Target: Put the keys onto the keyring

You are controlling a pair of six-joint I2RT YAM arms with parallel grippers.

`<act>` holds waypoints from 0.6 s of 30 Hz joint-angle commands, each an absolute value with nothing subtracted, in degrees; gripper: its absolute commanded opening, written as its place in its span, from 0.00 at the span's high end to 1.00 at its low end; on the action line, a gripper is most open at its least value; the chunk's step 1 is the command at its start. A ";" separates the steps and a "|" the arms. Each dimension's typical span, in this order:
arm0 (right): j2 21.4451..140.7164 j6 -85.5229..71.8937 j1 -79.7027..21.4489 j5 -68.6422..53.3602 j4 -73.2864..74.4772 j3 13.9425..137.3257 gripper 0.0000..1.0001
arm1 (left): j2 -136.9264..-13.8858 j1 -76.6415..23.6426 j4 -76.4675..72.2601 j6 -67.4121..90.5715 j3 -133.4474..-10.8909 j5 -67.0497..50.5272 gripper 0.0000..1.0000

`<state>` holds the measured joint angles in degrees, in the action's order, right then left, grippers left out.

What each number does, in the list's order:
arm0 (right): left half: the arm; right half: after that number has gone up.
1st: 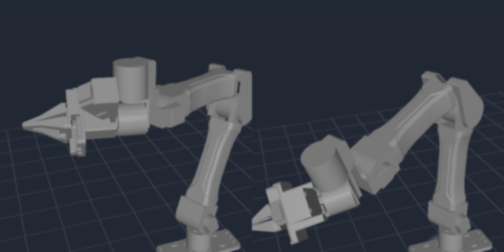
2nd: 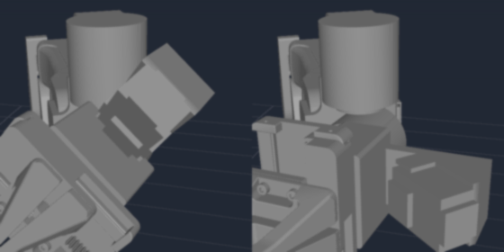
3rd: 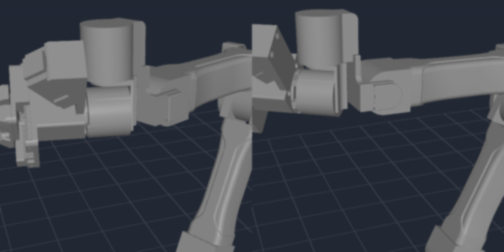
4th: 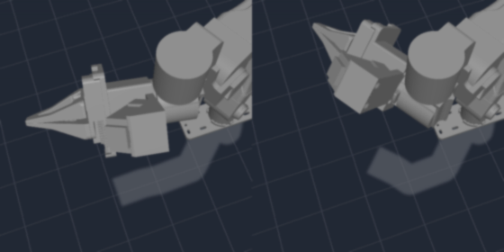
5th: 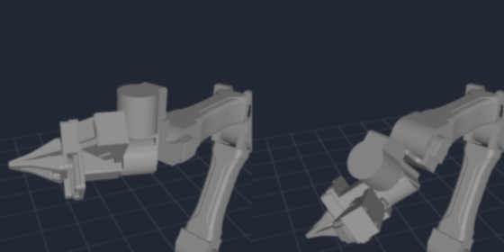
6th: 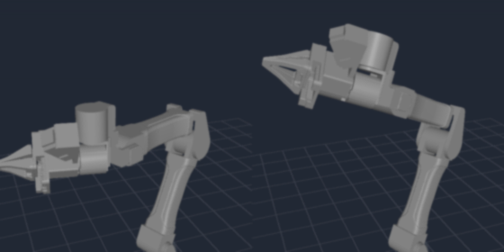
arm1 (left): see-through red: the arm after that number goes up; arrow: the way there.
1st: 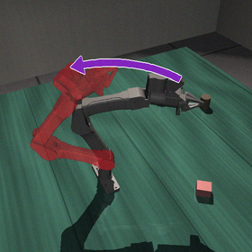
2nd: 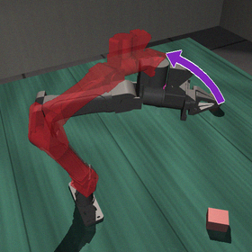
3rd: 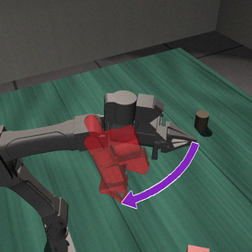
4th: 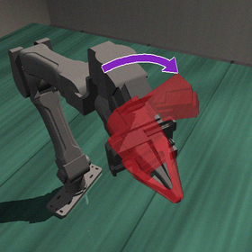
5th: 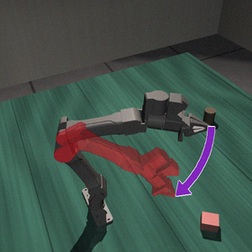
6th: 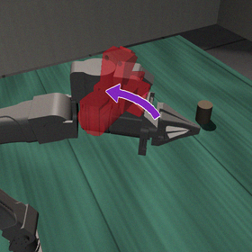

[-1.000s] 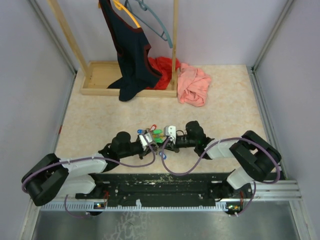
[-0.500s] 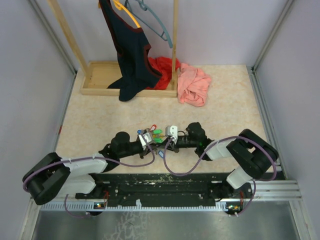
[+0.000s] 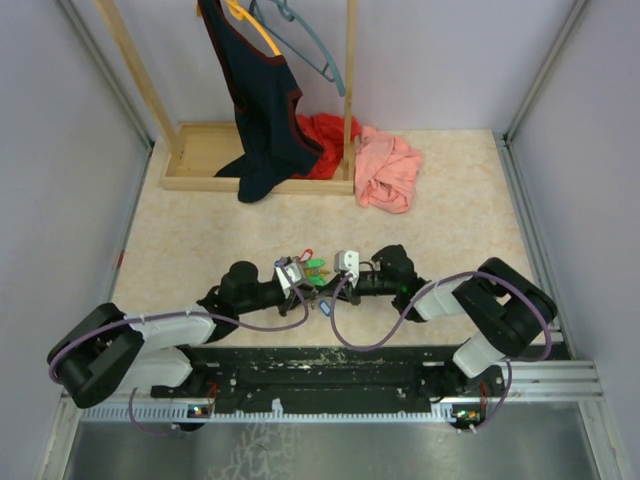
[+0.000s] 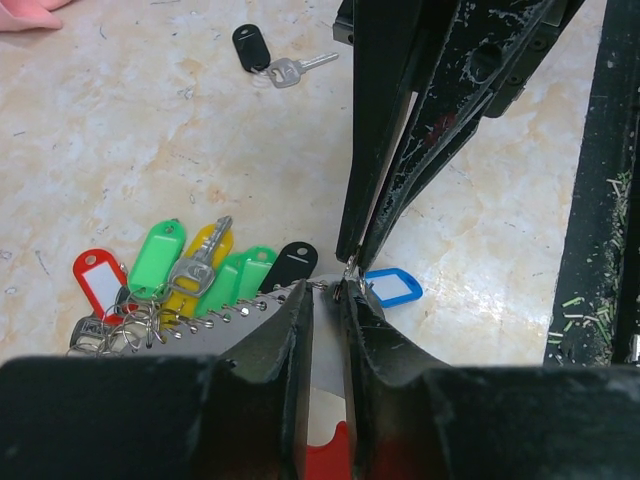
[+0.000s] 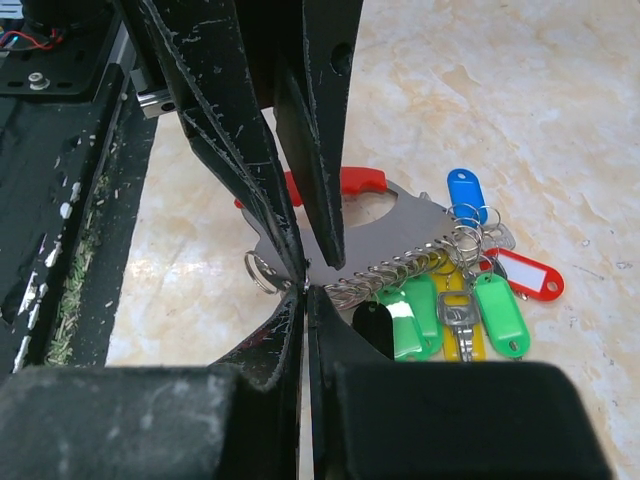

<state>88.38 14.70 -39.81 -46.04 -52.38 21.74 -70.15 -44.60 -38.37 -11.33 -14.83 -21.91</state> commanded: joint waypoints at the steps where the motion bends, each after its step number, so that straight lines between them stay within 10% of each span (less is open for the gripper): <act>1: 88.65 13.64 -39.07 -49.53 -57.42 21.96 1.00 | -70.89 -43.62 -40.70 -10.20 -14.34 -25.82 0.77; 18: 88.70 12.80 -38.61 -50.34 -57.87 21.99 1.00 | -71.97 -42.98 -40.83 -11.16 -14.69 -30.43 0.99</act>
